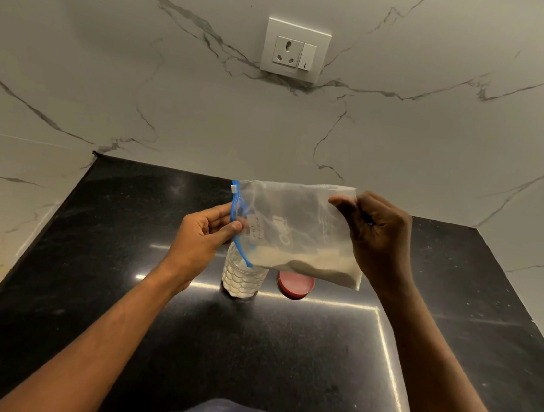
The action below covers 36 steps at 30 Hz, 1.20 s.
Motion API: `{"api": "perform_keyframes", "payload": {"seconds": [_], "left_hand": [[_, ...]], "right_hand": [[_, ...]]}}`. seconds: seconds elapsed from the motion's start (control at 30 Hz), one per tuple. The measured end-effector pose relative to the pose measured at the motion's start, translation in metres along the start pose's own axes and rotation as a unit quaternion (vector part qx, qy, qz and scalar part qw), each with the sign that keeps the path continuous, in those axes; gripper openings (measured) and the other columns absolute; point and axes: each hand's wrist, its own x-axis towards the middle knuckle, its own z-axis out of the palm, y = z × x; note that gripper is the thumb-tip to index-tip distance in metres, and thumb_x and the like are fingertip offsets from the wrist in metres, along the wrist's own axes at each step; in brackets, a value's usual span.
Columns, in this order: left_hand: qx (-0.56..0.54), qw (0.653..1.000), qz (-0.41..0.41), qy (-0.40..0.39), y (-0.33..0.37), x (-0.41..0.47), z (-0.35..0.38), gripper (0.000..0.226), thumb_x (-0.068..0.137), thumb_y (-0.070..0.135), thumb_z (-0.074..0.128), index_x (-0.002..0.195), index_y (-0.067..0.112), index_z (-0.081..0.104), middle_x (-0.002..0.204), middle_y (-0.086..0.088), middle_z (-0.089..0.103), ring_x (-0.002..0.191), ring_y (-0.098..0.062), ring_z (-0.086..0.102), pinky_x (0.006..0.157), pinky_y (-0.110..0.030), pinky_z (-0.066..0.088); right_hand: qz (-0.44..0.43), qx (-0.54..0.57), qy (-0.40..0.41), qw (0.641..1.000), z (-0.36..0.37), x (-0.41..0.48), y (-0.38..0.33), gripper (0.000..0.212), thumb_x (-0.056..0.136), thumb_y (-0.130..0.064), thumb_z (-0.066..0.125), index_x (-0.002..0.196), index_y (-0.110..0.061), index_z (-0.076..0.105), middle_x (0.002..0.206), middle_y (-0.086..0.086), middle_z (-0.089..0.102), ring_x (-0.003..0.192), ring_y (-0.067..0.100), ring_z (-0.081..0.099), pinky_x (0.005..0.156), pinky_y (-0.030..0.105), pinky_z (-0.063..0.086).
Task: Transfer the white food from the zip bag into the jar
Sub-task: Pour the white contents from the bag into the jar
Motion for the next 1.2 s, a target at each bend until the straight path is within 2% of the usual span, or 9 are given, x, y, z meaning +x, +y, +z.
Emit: {"api": "perform_keyframes", "payload": {"seconds": [0.2,0.33,0.4,0.57,0.67,0.8,0.9,1.0,1.2], "left_hand": [[-0.003,1.0,0.006,0.0,-0.003,0.002,-0.001,0.035,0.097,0.008,0.066,0.129,0.022,0.067,0.12,-0.001,0.078,0.113,-0.014,0.075,0.087,-0.026,0.063],[-0.006,1.0,0.007,-0.001,-0.003,0.002,-0.001,0.035,0.097,0.006,0.066,0.129,0.022,0.067,0.117,0.003,0.079,0.112,-0.012,0.075,0.084,-0.023,0.062],[-0.008,1.0,0.006,-0.001,-0.004,0.003,-0.001,0.036,0.097,0.006,0.066,0.131,0.02,0.067,0.118,0.002,0.079,0.113,-0.013,0.075,0.085,-0.023,0.062],[-0.01,1.0,0.004,0.002,-0.006,0.004,-0.001,0.038,0.098,0.006,0.066,0.134,0.018,0.066,0.12,0.002,0.079,0.113,-0.013,0.075,0.086,-0.024,0.062],[-0.011,1.0,0.0,0.005,-0.006,0.002,-0.001,0.039,0.098,0.007,0.066,0.135,0.019,0.065,0.12,0.003,0.079,0.114,-0.013,0.074,0.085,-0.024,0.063],[-0.014,1.0,-0.002,0.005,-0.007,0.001,-0.002,0.039,0.098,0.007,0.066,0.134,0.019,0.065,0.118,0.005,0.079,0.112,-0.011,0.075,0.084,-0.023,0.063],[-0.014,1.0,0.0,0.007,-0.006,0.002,-0.001,0.04,0.097,0.007,0.066,0.136,0.017,0.065,0.119,0.004,0.079,0.112,-0.012,0.075,0.084,-0.024,0.063],[-0.018,1.0,0.003,0.009,-0.005,0.002,0.0,0.039,0.097,0.006,0.066,0.134,0.018,0.065,0.119,0.003,0.079,0.112,-0.012,0.075,0.084,-0.023,0.062],[-0.026,1.0,0.002,0.011,-0.006,0.001,0.001,0.038,0.098,0.005,0.065,0.133,0.018,0.066,0.119,0.002,0.079,0.112,-0.013,0.075,0.084,-0.022,0.062]], "right_hand": [[0.004,-0.01,0.003,1.0,-0.001,0.005,0.004,0.02,0.097,-0.033,0.067,0.078,-0.029,0.064,0.06,0.003,0.049,0.052,0.02,0.044,0.047,0.034,0.036],[-0.002,-0.006,0.001,1.0,-0.002,0.007,0.002,0.024,0.097,-0.035,0.066,0.074,-0.036,0.059,0.06,0.005,0.049,0.052,0.023,0.044,0.047,0.039,0.037],[0.003,-0.003,0.005,1.0,-0.002,0.008,0.001,0.025,0.097,-0.034,0.066,0.074,-0.04,0.056,0.06,0.0,0.049,0.052,0.021,0.044,0.047,0.037,0.037],[0.013,0.002,-0.008,1.0,0.0,0.006,0.001,0.027,0.097,-0.035,0.066,0.073,-0.021,0.065,0.06,-0.004,0.049,0.052,0.016,0.043,0.048,0.028,0.036],[0.009,-0.001,-0.023,1.0,0.0,0.007,-0.001,0.025,0.097,-0.036,0.065,0.075,-0.025,0.062,0.062,-0.01,0.049,0.053,0.014,0.044,0.048,0.025,0.036],[0.009,-0.001,-0.027,1.0,-0.001,0.009,-0.001,0.028,0.096,-0.035,0.065,0.072,-0.023,0.061,0.061,-0.009,0.048,0.052,0.012,0.042,0.048,0.024,0.034],[0.016,-0.005,-0.015,1.0,-0.001,0.01,0.001,0.039,0.096,-0.037,0.065,0.066,-0.014,0.061,0.058,0.001,0.049,0.051,0.018,0.043,0.048,0.027,0.035],[0.015,0.004,-0.025,1.0,-0.001,0.01,0.0,0.033,0.096,-0.04,0.063,0.07,-0.02,0.062,0.059,-0.004,0.049,0.051,0.017,0.044,0.048,0.026,0.035],[0.009,-0.008,-0.03,0.999,0.0,0.011,-0.001,0.046,0.096,-0.044,0.063,0.064,-0.01,0.06,0.057,0.004,0.049,0.05,0.019,0.044,0.047,0.027,0.035]]}}
